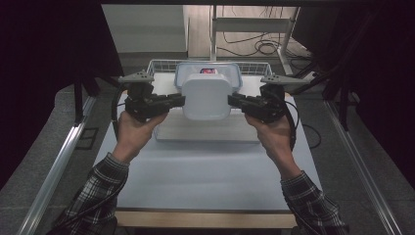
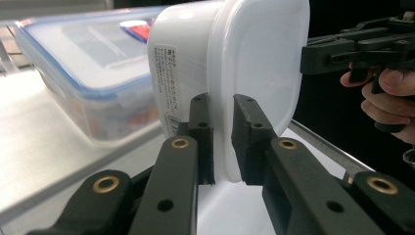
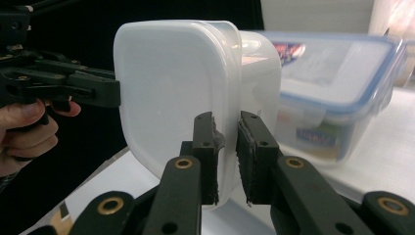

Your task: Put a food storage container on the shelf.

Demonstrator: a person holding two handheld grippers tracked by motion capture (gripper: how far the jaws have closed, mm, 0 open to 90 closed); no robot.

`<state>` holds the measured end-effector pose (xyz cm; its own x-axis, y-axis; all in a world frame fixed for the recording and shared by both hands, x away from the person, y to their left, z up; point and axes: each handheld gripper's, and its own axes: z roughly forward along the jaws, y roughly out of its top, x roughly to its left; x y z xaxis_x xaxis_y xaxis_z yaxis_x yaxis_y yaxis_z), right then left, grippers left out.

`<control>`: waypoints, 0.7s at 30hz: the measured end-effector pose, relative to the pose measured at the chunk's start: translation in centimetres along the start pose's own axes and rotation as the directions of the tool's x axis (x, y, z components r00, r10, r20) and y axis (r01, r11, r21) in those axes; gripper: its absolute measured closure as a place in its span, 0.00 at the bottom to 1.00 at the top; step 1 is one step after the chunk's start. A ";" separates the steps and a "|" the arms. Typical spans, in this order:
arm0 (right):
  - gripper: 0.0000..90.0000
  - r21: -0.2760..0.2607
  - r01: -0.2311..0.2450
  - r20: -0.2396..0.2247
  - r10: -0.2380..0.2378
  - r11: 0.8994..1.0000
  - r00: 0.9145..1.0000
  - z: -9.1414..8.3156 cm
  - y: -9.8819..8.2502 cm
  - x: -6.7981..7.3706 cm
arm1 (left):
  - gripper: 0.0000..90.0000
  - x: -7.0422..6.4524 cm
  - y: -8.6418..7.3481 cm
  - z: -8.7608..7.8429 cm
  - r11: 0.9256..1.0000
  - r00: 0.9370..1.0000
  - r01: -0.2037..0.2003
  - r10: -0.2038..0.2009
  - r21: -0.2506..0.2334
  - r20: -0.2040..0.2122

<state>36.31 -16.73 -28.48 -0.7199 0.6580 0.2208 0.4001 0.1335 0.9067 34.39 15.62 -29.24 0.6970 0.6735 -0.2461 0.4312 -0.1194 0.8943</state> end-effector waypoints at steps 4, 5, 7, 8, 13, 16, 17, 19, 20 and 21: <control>0.87 -0.013 0.000 0.002 0.000 1.000 1.000 0.1 1.4 -0.1 | 0.89 0.3 1.4 -0.2 1.000 1.000 -0.001 0.001 -0.013 -0.002; 0.87 -0.016 0.002 0.005 -0.002 1.000 1.000 0.1 1.8 -0.1 | 0.89 0.4 1.7 -0.2 1.000 1.000 -0.002 0.002 -0.016 -0.002; 0.87 -0.027 0.007 0.010 -0.007 1.000 1.000 0.2 2.5 -0.1 | 0.89 0.5 2.4 -0.3 1.000 1.000 -0.002 0.002 -0.023 -0.002; 0.87 -0.032 0.012 0.015 -0.011 0.999 1.000 0.2 2.8 -0.1 | 0.89 0.5 2.7 -0.3 1.000 1.000 -0.005 0.005 -0.027 -0.004; 0.87 -0.052 0.022 0.031 -0.020 0.998 0.999 0.3 4.3 -0.2 | 0.89 1.0 4.1 -0.2 0.999 1.000 -0.001 0.001 -0.042 -0.004; 0.86 -0.051 0.012 0.035 -0.011 0.999 0.999 0.6 5.0 -0.6 | 0.89 1.5 4.7 0.2 0.999 1.000 0.011 -0.011 -0.039 0.000; 0.86 -0.050 0.006 0.035 -0.004 0.999 0.999 0.8 5.2 -0.8 | 0.89 1.7 4.9 0.4 0.999 1.000 0.017 -0.018 -0.037 -0.002; 0.86 -0.044 -0.002 0.038 0.004 0.999 0.999 1.1 5.5 -1.2 | 0.89 2.1 5.1 0.7 0.999 1.000 0.025 -0.025 -0.033 0.000; 0.86 -0.045 -0.007 0.039 0.009 0.999 0.999 1.3 5.6 -1.4 | 0.89 2.3 5.2 0.8 0.999 0.999 0.033 -0.033 -0.032 -0.003; 0.86 -0.043 -0.012 0.040 0.014 0.999 0.999 1.5 5.7 -1.6 | 0.89 2.5 5.3 1.0 0.999 0.999 0.037 -0.038 -0.031 -0.004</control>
<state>40.57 -15.91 -24.17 -0.6910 0.6890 0.2184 0.3840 0.0939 0.9186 38.99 15.95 -25.44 0.6780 0.6804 -0.2781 0.4389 -0.0713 0.8957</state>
